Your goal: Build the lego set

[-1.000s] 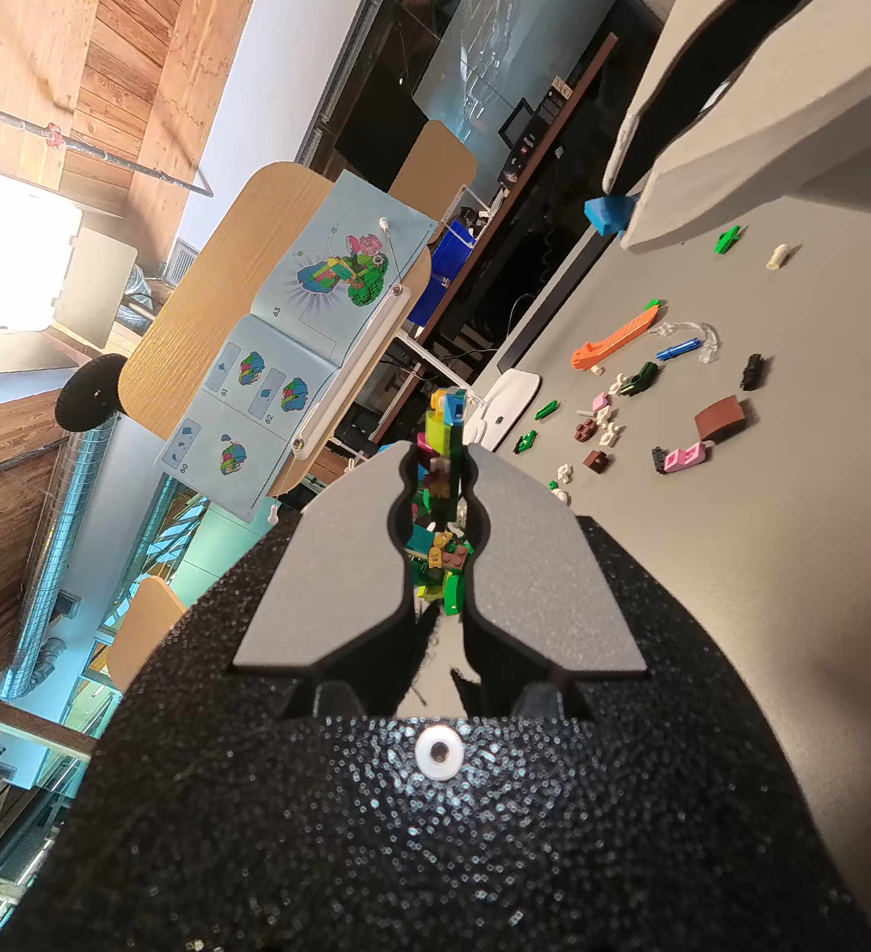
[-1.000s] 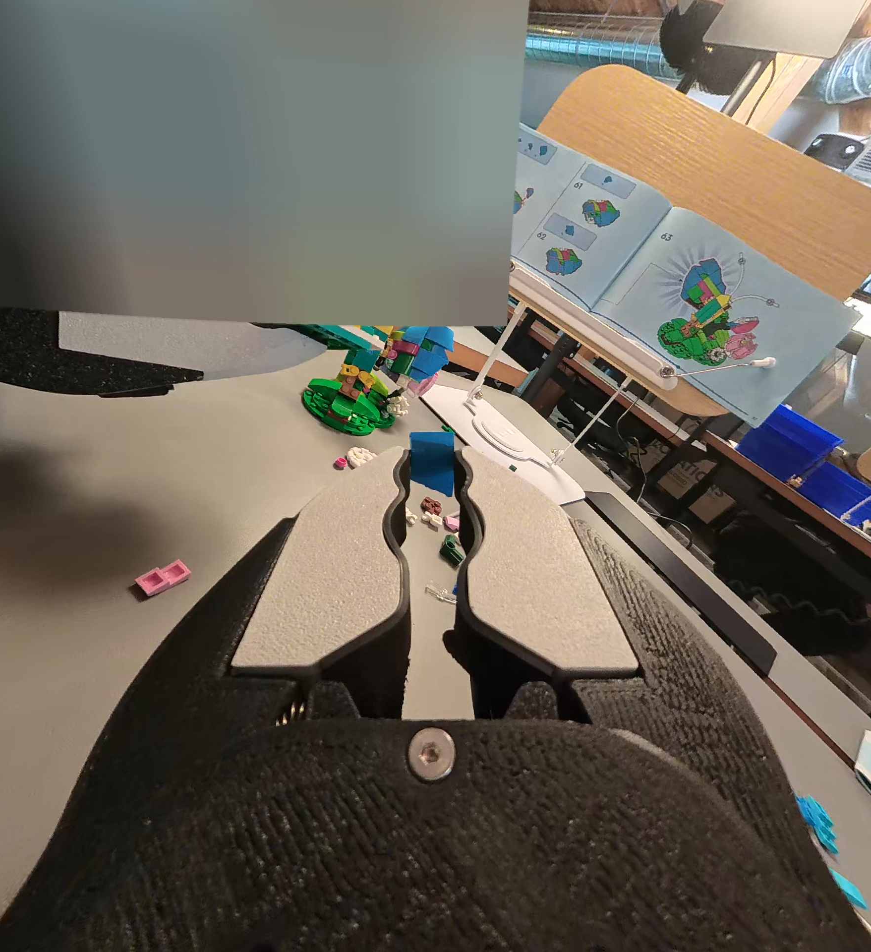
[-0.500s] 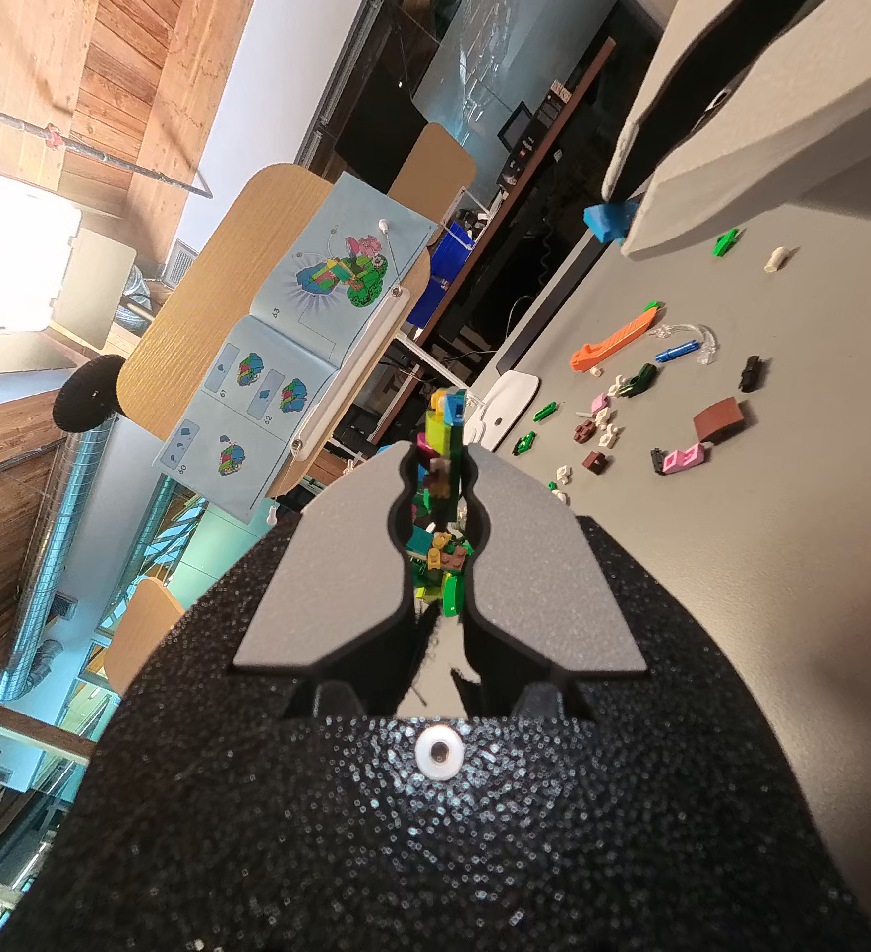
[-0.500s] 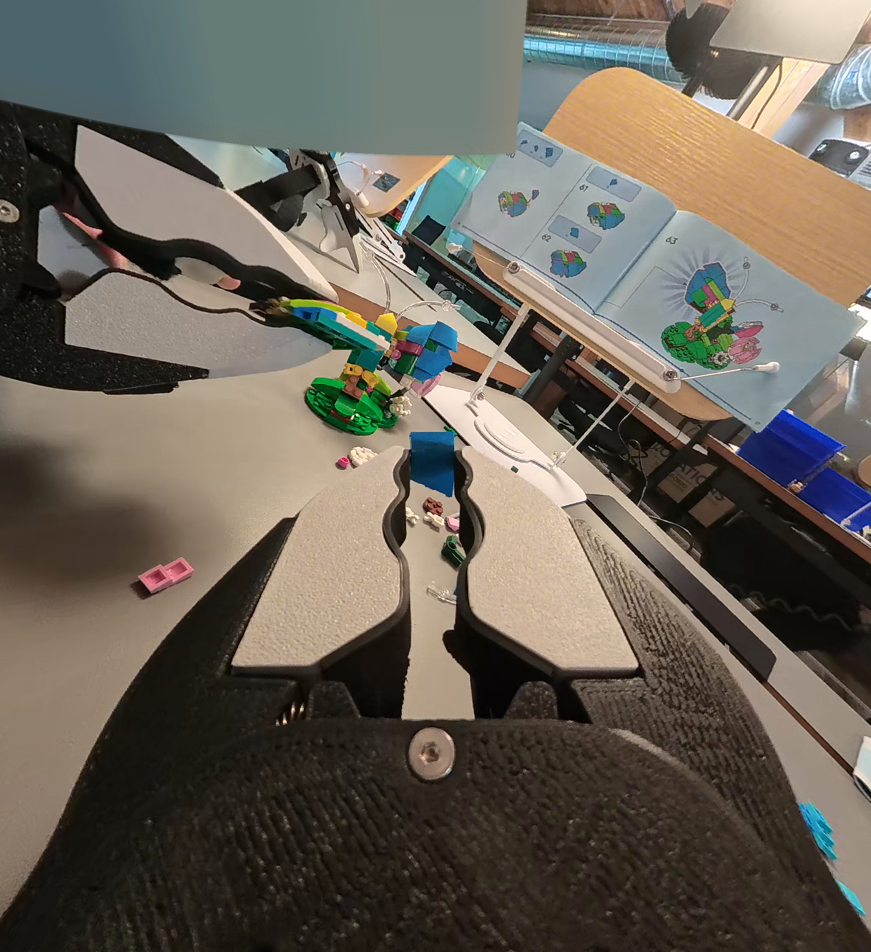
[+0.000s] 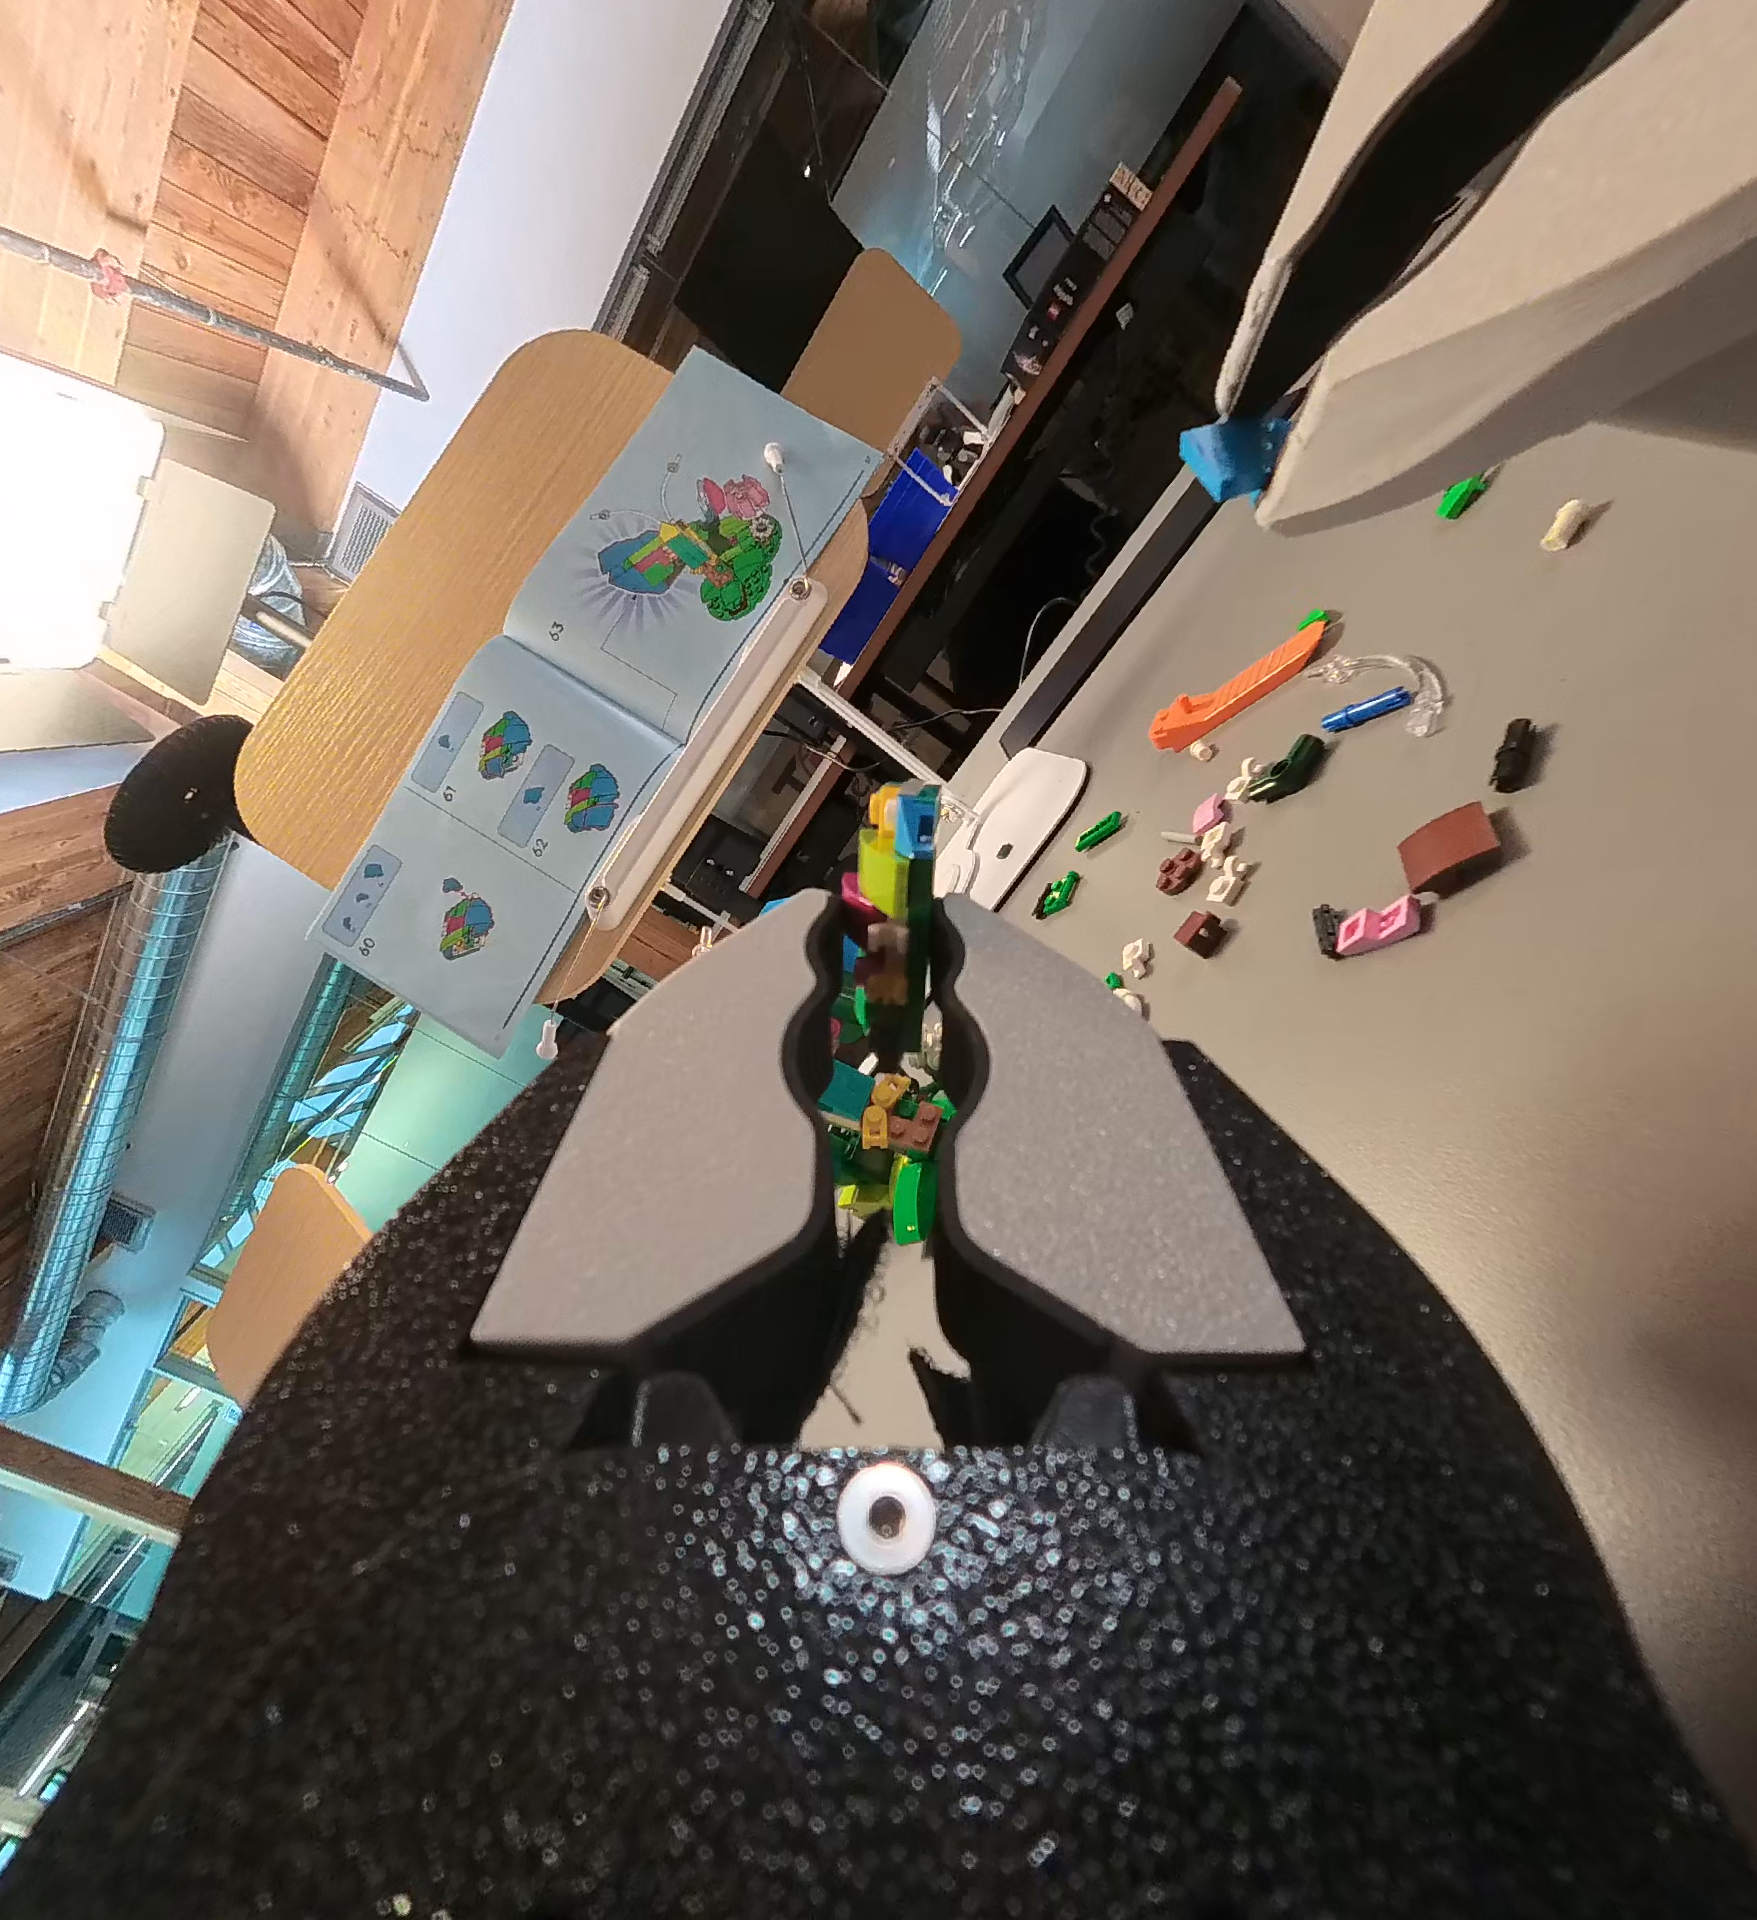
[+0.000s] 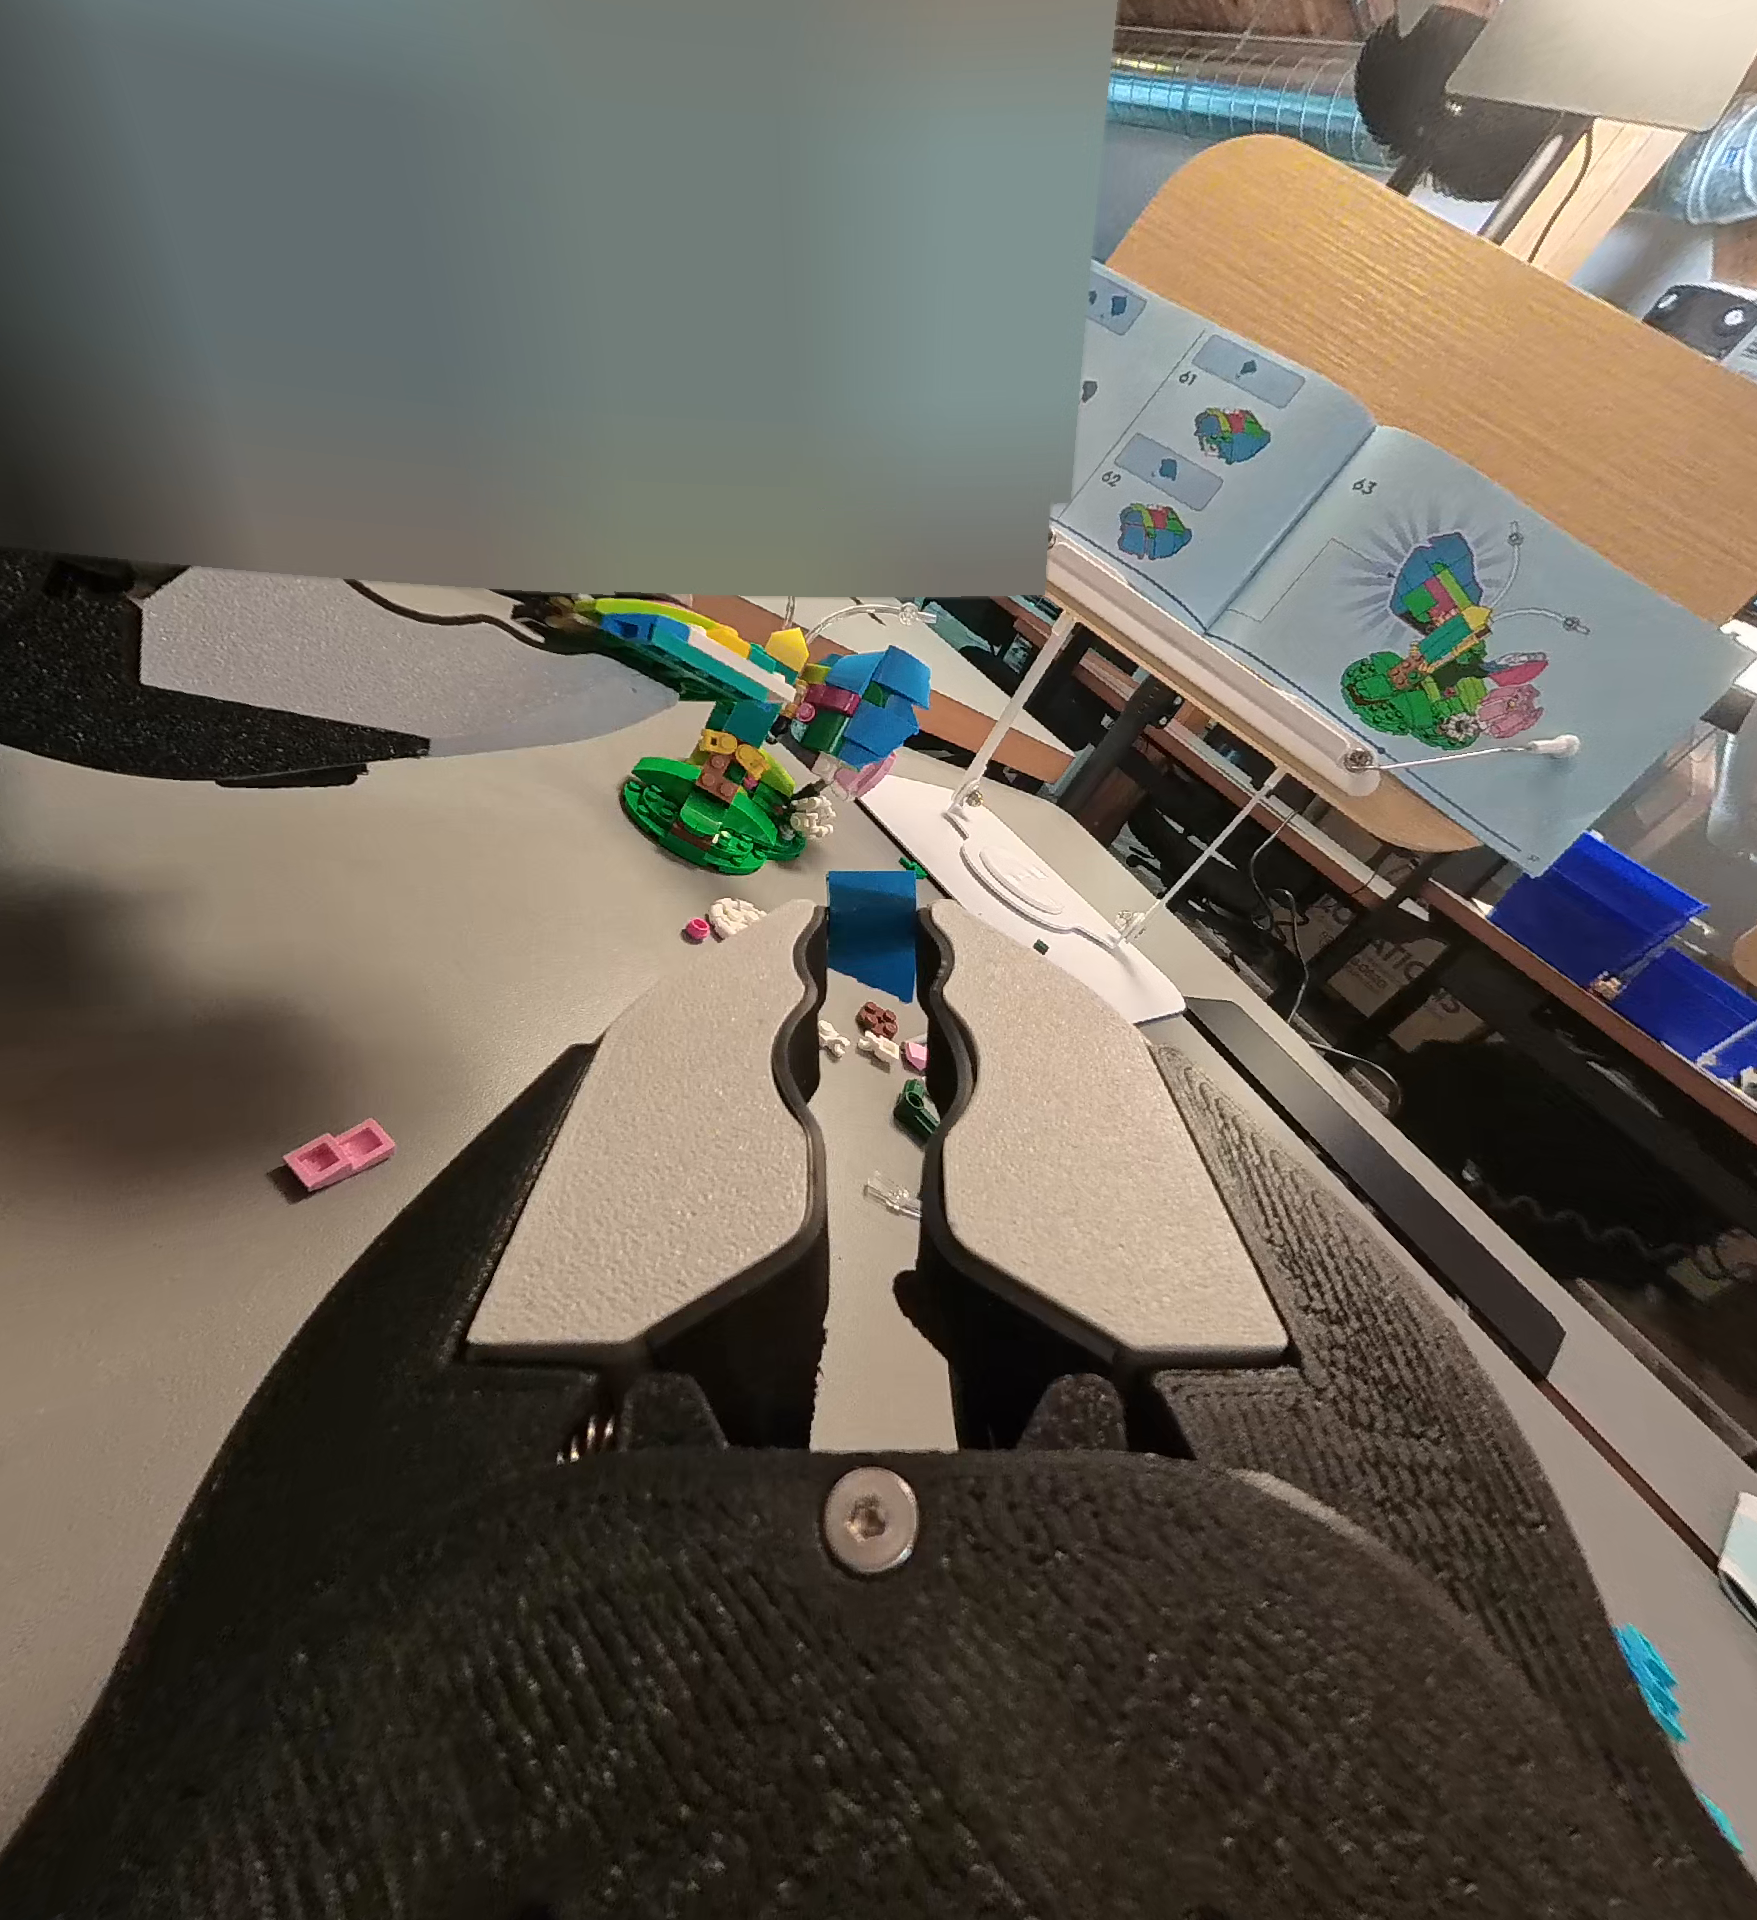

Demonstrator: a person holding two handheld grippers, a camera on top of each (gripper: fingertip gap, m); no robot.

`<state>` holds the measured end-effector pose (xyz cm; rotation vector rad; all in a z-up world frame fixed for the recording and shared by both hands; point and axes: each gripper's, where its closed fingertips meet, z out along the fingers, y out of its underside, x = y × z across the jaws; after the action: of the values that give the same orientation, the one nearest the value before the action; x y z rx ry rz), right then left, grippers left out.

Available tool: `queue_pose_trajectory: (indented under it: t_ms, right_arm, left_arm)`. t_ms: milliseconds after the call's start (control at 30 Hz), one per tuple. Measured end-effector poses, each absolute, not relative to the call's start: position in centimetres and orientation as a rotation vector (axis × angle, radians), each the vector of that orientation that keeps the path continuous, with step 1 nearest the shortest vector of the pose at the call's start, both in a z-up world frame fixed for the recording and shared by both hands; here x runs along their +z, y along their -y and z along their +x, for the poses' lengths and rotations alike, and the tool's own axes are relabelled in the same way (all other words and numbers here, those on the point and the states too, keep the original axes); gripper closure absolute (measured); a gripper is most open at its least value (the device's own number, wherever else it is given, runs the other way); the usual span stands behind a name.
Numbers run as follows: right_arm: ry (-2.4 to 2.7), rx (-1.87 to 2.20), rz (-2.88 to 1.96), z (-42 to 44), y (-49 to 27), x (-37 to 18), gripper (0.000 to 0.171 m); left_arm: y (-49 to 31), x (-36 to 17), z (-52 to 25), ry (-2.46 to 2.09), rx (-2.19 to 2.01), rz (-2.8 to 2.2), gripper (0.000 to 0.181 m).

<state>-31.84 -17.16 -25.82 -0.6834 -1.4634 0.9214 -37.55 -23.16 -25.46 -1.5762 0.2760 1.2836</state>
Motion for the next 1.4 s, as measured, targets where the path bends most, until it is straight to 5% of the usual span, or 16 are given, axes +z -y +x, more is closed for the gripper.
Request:
queue_pose_trajectory:
  t_ms: [800,1067,1400]
  right_arm:
    - [1.489,0.922,-0.674,-32.0,17.5,-26.0,0.157]
    - [2.0,1.061,-0.78,-33.1,19.1,-25.1,0.157]
    - [2.534,0.771,-0.929,-32.8,19.5,-26.3,0.157]
  left_arm:
    - [22.9,-25.3,-37.0,-0.367,1.392,-1.549,0.167]
    - [21.2,-27.3,-34.8,-0.676,1.501,-1.564,0.167]
    - [20.7,-27.2,-33.7,-0.769,1.568,-1.504,0.167]
